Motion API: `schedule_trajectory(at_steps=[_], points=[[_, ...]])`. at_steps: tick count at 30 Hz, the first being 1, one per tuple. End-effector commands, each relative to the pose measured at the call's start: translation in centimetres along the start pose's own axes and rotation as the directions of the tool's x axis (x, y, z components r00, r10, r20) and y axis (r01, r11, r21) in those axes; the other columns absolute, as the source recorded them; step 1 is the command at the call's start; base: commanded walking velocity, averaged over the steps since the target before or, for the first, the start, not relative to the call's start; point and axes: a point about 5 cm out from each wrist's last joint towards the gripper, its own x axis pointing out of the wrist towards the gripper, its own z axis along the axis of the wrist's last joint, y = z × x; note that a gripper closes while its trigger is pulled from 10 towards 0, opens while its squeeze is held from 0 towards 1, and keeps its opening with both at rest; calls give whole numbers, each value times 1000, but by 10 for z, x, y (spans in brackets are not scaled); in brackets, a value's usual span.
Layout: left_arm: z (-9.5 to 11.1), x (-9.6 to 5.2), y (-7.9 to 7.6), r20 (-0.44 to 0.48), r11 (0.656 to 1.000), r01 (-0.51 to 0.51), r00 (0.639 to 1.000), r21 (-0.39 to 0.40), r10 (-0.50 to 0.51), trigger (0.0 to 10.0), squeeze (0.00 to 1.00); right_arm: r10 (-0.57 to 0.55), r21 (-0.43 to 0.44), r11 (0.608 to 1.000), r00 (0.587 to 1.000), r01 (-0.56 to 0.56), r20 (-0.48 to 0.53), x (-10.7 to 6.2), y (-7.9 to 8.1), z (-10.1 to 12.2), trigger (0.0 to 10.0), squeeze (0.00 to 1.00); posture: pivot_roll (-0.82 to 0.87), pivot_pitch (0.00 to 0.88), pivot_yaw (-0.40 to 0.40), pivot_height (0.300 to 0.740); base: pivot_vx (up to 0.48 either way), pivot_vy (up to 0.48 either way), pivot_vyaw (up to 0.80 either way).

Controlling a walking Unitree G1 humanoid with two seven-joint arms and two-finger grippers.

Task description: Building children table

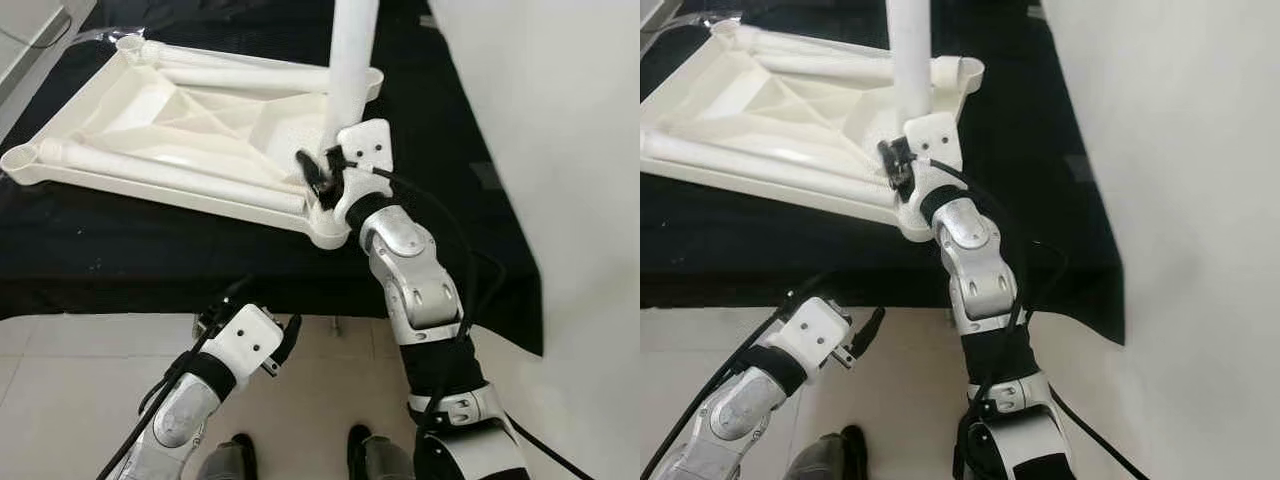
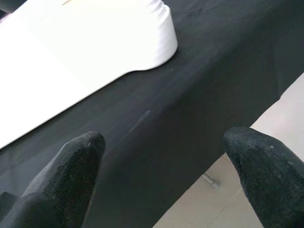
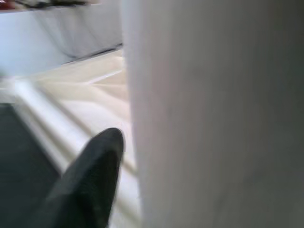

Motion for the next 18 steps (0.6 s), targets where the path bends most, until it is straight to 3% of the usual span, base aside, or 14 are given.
schedule_trajectory(at_steps=[1, 2, 3, 5, 6, 7, 8, 10, 13, 15, 18], points=[[-3, -2, -5, -7, 1000, 10, 1000, -12, -10, 10000, 0, 163, 28, 986, 986, -164, 33, 3, 9, 4, 10000, 1000, -22, 242, -35, 740, 0, 0, 0], [-3, -2, -5, -7, 1000, 10, 1000, -12, -10, 10000, 0, 236, 23, 971, 970, -238, 49, 3, 7, 8, 10000, 1000, -22, 242, -35, 740, 0, 0, 0], [-3, -2, -5, -7, 1000, 10, 1000, -12, -10, 10000, 0, 236, 23, 971, 970, -238, 49, 3, 7, 8, 10000, 1000, -22, 242, -35, 740, 0, 0, 0], [-3, -1, -4, -5, 1000, 9, 1000, -12, -9, 10000, 0, 398, 16, 916, 914, -400, 73, 4, 1, 14, 10000, 1000, -20, 243, -36, 740, 0, 0, 0], [-3, -1, -4, -5, 1000, 9, 1000, -12, -9, 10000, 0, 398, 16, 916, 914, -400, 73, 4, 1, 14, 10000, 1000, -20, 243, -36, 740, 0, 0, 0], [-2, -1, -4, -3, 1000, 7, 1000, -12, -7, 10000, 0, 497, -3, 867, 865, -498, 69, 3, -1, 15, 10000, 941, -13, 249, -42, 740, 0, 0, 0], [-2, -1, -4, 0, 1000, 5, 1000, -12, -5, 10000, 0, 566, -16, 824, 823, -566, 46, 3, -4, 13, 10000, 0, -10, 252, -45, 740, 0, 0, 0], [-1, -2, -4, 2, 1000, 2, 1000, -12, -2, 10000, 0, 625, -18, 781, 781, -624, 15, 4, -8, 10, 10000, 0, -5, 256, -45, 740, 0, 0, 0], [-1, -2, -5, 2, 1000, 2, 1000, -12, -2, 10000, 0, 637, -15, 771, 771, -636, 12, 6, -10, 10, 10000, 0, -5, 256, -45, 740, 0, 0, 0], [0, -3, -4, 3, 1000, 0, 1000, -12, 1, 10000, 0, 676, 14, 737, 737, -676, 22, 11, -13, 14, 10000, 0, 25, 273, -33, 740, 0, 0, 0], [1, -3, -4, 3, 1000, 0, 1000, -12, 0, 10000, 0, 693, 26, 720, 720, -694, 27, 12, -15, 17, 9686, 0, 42, 279, -30, 740, 0, 0, 0]])
